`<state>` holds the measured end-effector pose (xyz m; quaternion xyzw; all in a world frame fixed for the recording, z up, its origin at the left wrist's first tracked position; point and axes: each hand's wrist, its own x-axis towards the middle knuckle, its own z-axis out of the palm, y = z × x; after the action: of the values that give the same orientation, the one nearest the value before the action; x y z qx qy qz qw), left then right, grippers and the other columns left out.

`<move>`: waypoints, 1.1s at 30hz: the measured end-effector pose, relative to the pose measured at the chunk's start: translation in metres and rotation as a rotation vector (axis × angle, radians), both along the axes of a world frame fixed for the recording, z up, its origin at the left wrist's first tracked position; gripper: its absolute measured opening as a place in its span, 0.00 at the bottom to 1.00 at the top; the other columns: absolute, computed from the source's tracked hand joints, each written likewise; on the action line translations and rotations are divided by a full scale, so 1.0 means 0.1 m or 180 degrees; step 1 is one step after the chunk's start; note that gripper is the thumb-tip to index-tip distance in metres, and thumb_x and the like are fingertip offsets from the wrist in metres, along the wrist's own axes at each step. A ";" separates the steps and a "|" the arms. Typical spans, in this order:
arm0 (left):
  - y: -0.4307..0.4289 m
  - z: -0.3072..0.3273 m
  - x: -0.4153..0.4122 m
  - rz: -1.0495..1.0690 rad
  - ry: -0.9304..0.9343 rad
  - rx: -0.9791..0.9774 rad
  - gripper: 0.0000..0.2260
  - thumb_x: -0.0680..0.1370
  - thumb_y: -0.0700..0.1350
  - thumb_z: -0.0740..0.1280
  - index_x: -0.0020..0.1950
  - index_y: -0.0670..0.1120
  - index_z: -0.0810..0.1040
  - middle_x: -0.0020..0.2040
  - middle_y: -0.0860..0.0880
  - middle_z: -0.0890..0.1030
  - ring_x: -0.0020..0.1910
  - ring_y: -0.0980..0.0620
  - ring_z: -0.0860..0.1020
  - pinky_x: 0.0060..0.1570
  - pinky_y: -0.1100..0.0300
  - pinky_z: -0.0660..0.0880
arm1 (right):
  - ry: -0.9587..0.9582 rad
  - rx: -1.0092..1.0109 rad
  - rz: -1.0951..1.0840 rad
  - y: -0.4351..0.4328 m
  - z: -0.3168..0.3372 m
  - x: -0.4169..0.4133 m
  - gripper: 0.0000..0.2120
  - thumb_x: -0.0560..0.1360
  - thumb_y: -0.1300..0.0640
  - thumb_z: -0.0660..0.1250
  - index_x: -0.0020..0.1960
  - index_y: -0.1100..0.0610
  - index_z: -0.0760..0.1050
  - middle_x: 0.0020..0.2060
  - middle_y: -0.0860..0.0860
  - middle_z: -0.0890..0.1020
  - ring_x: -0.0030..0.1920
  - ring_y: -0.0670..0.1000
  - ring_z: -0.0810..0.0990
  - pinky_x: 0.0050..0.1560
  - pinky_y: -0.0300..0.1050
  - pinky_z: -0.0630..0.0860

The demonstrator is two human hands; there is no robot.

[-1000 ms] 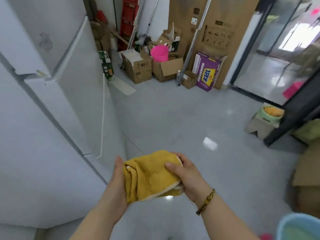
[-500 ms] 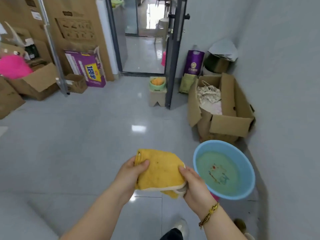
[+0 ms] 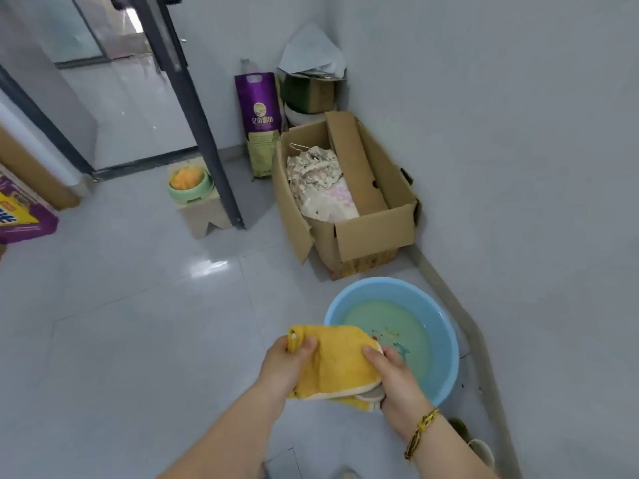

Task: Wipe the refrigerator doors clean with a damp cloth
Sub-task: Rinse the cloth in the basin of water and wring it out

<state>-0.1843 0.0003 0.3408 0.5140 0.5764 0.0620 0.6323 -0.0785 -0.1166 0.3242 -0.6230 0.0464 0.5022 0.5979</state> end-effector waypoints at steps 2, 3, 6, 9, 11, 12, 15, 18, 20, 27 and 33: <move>0.14 -0.12 0.31 -0.0160 0.0009 -0.0066 0.17 0.77 0.50 0.62 0.63 0.43 0.71 0.59 0.45 0.76 0.53 0.47 0.73 0.54 0.54 0.72 | 0.0112 -0.0157 -0.0388 0.10 -0.07 0.21 0.08 0.77 0.53 0.62 0.50 0.56 0.76 0.45 0.54 0.81 0.47 0.54 0.79 0.44 0.48 0.75; 0.22 -0.24 0.50 -0.0305 0.0035 -0.0102 0.17 0.78 0.50 0.62 0.62 0.42 0.71 0.59 0.45 0.76 0.52 0.47 0.73 0.53 0.55 0.71 | 0.0194 -0.0205 -0.0586 0.14 -0.17 0.33 0.10 0.77 0.50 0.60 0.49 0.55 0.76 0.45 0.54 0.81 0.47 0.53 0.79 0.44 0.47 0.75; 0.35 -0.54 0.93 -0.0769 0.0290 0.0027 0.17 0.79 0.50 0.59 0.62 0.40 0.71 0.58 0.43 0.76 0.56 0.44 0.74 0.52 0.56 0.70 | 0.0037 -0.0386 -0.0867 0.23 -0.44 0.56 0.10 0.77 0.47 0.58 0.48 0.52 0.74 0.45 0.51 0.80 0.45 0.51 0.78 0.42 0.46 0.74; 0.52 -1.00 1.35 -0.1217 0.0491 0.0193 0.18 0.80 0.51 0.57 0.60 0.38 0.72 0.59 0.40 0.76 0.59 0.41 0.73 0.55 0.55 0.69 | -0.0332 -0.0538 -0.1101 0.37 -0.92 0.85 0.11 0.76 0.50 0.61 0.54 0.55 0.72 0.52 0.54 0.77 0.49 0.53 0.77 0.44 0.47 0.74; 0.62 -1.40 1.59 -0.1570 0.0746 0.0414 0.19 0.80 0.51 0.55 0.58 0.36 0.71 0.59 0.38 0.75 0.59 0.41 0.73 0.54 0.57 0.68 | -0.0387 -0.0647 -0.1264 0.44 -1.31 0.98 0.16 0.76 0.54 0.63 0.63 0.54 0.69 0.61 0.54 0.73 0.57 0.56 0.75 0.49 0.47 0.74; 0.65 -1.60 1.68 -0.1714 0.0897 0.0495 0.19 0.80 0.50 0.54 0.58 0.35 0.70 0.59 0.37 0.75 0.59 0.40 0.72 0.53 0.57 0.67 | -0.0285 -0.0681 -0.1359 0.46 -1.50 1.01 0.18 0.77 0.55 0.62 0.66 0.53 0.67 0.62 0.53 0.71 0.58 0.55 0.73 0.47 0.46 0.74; 0.62 -2.36 1.98 -0.2089 0.1053 0.0744 0.19 0.81 0.49 0.53 0.58 0.33 0.69 0.60 0.35 0.74 0.61 0.39 0.72 0.52 0.57 0.67 | 0.0072 -0.0678 -0.1699 0.43 -2.24 1.15 0.17 0.78 0.59 0.60 0.66 0.56 0.68 0.60 0.54 0.74 0.55 0.56 0.74 0.34 0.41 0.72; 0.55 -3.05 2.19 -0.2305 0.0928 0.0778 0.19 0.81 0.48 0.55 0.58 0.32 0.70 0.60 0.35 0.74 0.61 0.39 0.72 0.52 0.56 0.66 | -0.0026 -0.0830 -0.1860 0.38 -2.83 1.28 0.06 0.78 0.57 0.60 0.53 0.56 0.72 0.48 0.54 0.78 0.45 0.53 0.77 0.30 0.39 0.70; 0.51 -3.46 2.33 -0.2389 0.0822 0.0748 0.19 0.80 0.48 0.56 0.57 0.33 0.71 0.59 0.35 0.75 0.60 0.39 0.72 0.51 0.57 0.67 | -0.0297 -0.1036 -0.1832 0.36 -3.17 1.38 0.04 0.77 0.56 0.61 0.45 0.55 0.69 0.40 0.51 0.76 0.38 0.48 0.75 0.27 0.37 0.69; 0.37 -4.57 2.83 -0.2517 0.0626 0.1357 0.20 0.74 0.58 0.62 0.55 0.43 0.73 0.56 0.43 0.78 0.57 0.43 0.76 0.54 0.55 0.70 | -0.1056 -0.1578 -0.1534 0.33 -4.36 1.79 0.14 0.73 0.54 0.68 0.48 0.59 0.63 0.37 0.49 0.69 0.38 0.48 0.69 0.40 0.41 0.68; 0.43 -4.96 2.84 -0.2998 0.1067 0.2125 0.19 0.77 0.58 0.59 0.55 0.44 0.70 0.57 0.44 0.77 0.57 0.44 0.75 0.50 0.57 0.70 | -0.1663 -0.1730 -0.0894 0.40 -4.80 1.77 0.33 0.74 0.58 0.67 0.73 0.56 0.53 0.67 0.53 0.68 0.62 0.50 0.70 0.60 0.37 0.66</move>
<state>0.0998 0.0438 -0.1553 0.8877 0.3278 -0.1290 0.2966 0.0988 -0.0764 -0.1562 -0.8528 0.1085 0.2097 0.4658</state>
